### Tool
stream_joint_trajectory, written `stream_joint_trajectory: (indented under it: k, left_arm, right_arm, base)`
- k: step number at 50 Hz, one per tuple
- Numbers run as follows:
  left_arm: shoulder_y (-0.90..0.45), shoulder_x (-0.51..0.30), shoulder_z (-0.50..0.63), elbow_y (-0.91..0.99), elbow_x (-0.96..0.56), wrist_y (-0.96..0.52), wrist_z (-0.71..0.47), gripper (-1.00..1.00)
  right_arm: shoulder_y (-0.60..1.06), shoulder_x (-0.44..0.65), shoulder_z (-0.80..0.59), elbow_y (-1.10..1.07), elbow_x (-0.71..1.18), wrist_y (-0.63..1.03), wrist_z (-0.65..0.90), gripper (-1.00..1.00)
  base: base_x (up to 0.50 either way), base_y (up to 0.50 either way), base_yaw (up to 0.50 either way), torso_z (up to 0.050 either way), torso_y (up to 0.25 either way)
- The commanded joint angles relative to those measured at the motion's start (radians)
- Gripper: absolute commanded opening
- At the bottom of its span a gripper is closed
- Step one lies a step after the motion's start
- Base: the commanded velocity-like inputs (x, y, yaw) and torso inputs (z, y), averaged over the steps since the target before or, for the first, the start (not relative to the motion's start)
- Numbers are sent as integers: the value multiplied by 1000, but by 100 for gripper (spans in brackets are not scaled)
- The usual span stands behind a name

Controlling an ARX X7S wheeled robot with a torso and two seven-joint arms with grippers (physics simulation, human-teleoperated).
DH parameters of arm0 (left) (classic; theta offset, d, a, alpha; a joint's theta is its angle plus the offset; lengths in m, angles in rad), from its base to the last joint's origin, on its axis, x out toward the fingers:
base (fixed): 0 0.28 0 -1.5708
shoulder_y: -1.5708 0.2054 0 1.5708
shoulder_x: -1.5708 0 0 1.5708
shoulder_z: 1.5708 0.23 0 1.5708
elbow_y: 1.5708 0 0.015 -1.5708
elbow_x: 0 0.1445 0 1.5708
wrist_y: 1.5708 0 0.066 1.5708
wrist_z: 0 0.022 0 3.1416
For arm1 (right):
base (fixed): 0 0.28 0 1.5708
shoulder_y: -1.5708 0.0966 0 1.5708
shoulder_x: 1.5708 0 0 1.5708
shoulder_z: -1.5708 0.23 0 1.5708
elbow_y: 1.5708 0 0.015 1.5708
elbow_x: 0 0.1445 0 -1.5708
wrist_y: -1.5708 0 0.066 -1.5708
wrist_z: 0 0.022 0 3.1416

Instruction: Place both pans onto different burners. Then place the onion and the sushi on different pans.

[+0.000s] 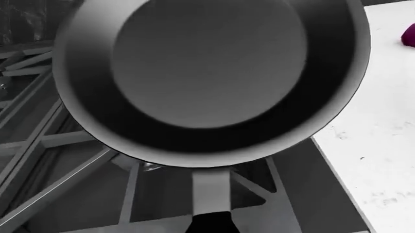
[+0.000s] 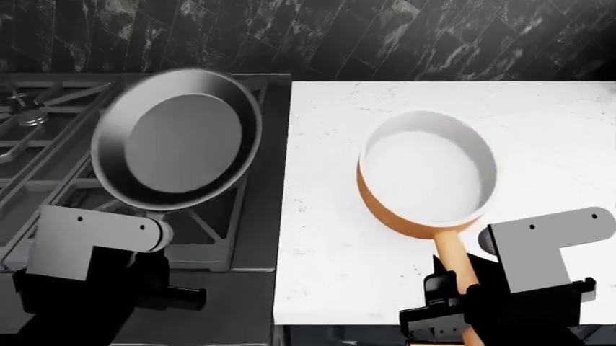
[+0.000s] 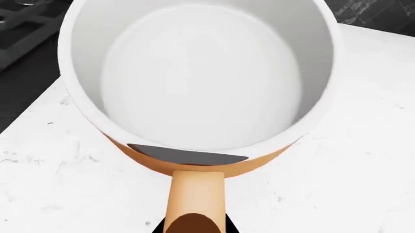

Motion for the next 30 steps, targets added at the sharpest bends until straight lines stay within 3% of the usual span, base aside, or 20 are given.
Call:
stream_joint_trajectory:
  k: [1,10,30]
  left_arm:
    - [-29,-10,-48,2,23,9,-19,-100]
    - [-24,-13,-51,-1,30,12,-12,-100]
    - [-26,-29,-60,-2,29,11,-11,-100]
  right_arm:
    - [69,-3,77,-1,-24,2,-2,-100]
    - [68,-9,81,4,-36,-1,-8,-100]
    - [98,-36,82,17,-27,29,5,-100]
  base:
    - [0,0,0,0,0]
    - [0,33,0,1,2]
    - [0,496,0,2,4]
